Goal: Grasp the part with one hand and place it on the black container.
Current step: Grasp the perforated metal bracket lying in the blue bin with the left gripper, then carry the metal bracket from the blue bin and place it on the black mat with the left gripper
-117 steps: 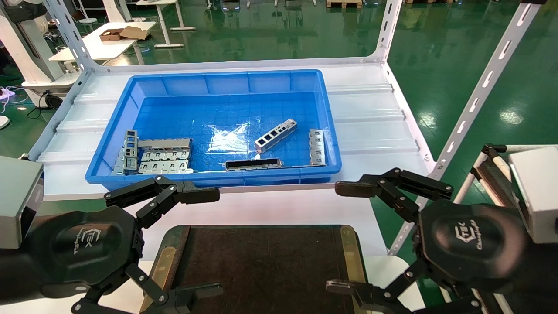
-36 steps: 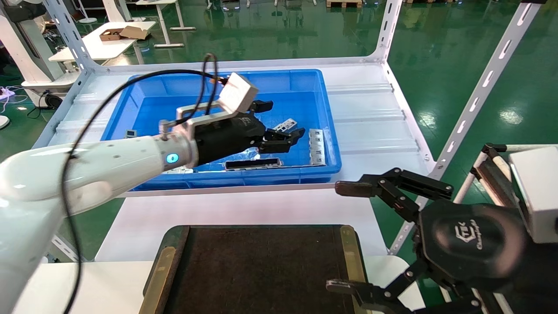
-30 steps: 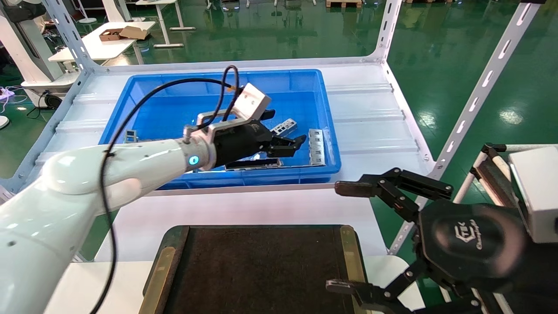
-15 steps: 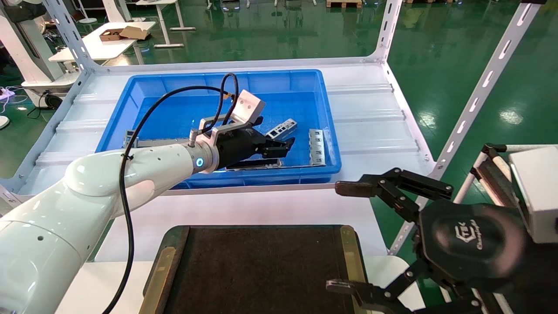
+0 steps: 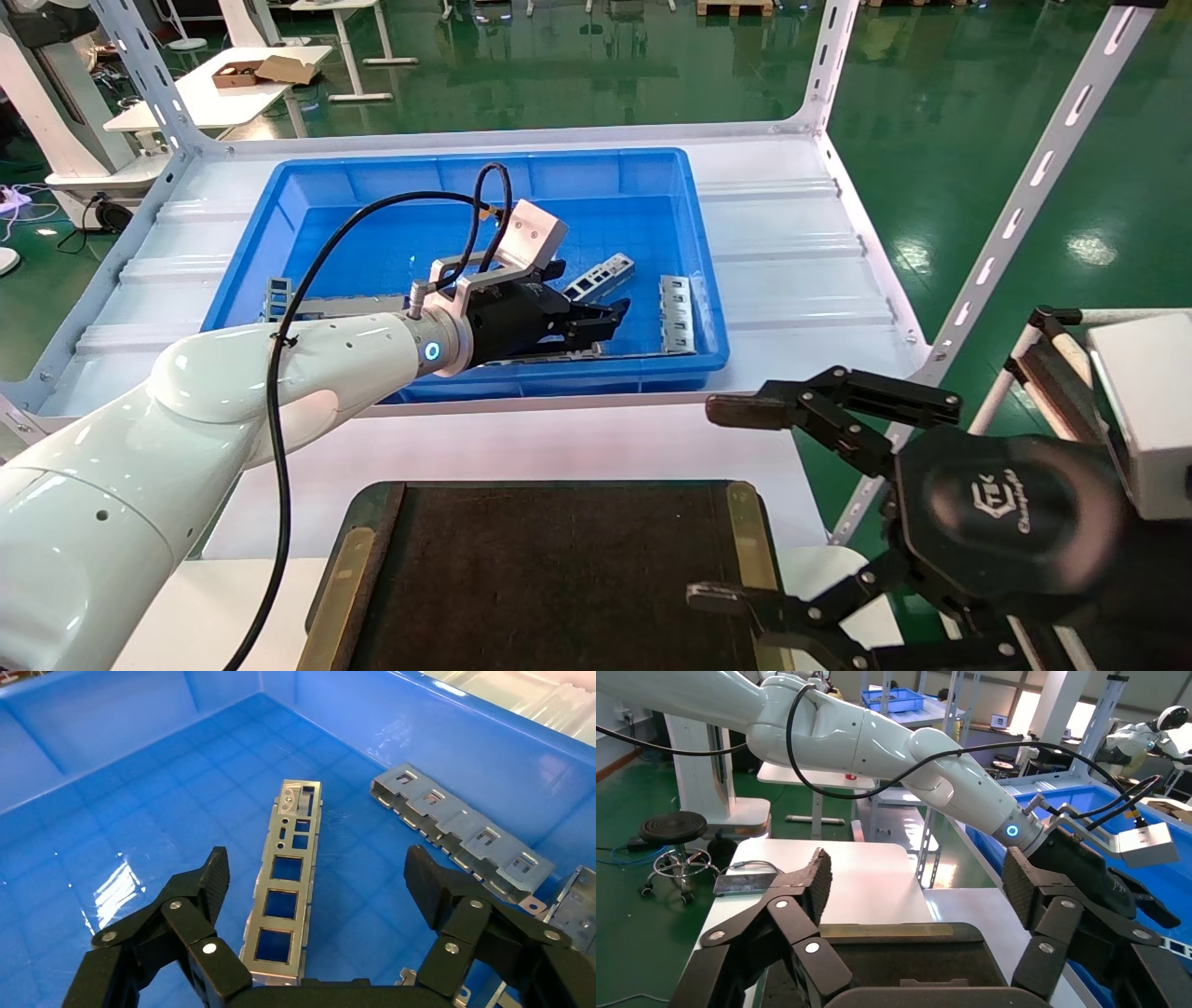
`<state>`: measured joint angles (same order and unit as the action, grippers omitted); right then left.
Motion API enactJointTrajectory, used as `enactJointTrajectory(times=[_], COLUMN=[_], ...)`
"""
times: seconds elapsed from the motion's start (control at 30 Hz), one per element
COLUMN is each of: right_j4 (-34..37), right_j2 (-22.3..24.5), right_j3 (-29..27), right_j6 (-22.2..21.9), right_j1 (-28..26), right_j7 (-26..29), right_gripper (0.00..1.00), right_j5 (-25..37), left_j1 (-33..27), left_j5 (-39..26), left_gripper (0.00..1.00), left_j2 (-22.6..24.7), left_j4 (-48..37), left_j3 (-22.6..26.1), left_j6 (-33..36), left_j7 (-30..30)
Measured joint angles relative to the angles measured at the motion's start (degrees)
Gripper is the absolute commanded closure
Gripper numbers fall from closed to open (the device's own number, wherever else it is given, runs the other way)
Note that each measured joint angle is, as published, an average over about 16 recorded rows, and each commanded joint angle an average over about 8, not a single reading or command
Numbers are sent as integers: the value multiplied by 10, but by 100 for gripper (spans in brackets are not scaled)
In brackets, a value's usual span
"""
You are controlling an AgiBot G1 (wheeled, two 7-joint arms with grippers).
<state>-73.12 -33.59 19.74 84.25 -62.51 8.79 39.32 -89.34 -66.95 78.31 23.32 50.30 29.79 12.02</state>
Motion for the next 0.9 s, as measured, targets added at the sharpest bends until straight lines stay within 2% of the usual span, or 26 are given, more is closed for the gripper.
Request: enactJointTrajectory(times=[0.9], right_j4=[0], right_j2=[0], right_j3=[0], right_j6=[0], right_j1=[0], right_j7=[0], right_gripper=[100], right_j5=[0], left_j1=[-12], left_j5=[95], left_gripper=[100], left_j2=[-1], left_j4=[1], left_j3=[99], left_j6=[-42], left_j7=[17])
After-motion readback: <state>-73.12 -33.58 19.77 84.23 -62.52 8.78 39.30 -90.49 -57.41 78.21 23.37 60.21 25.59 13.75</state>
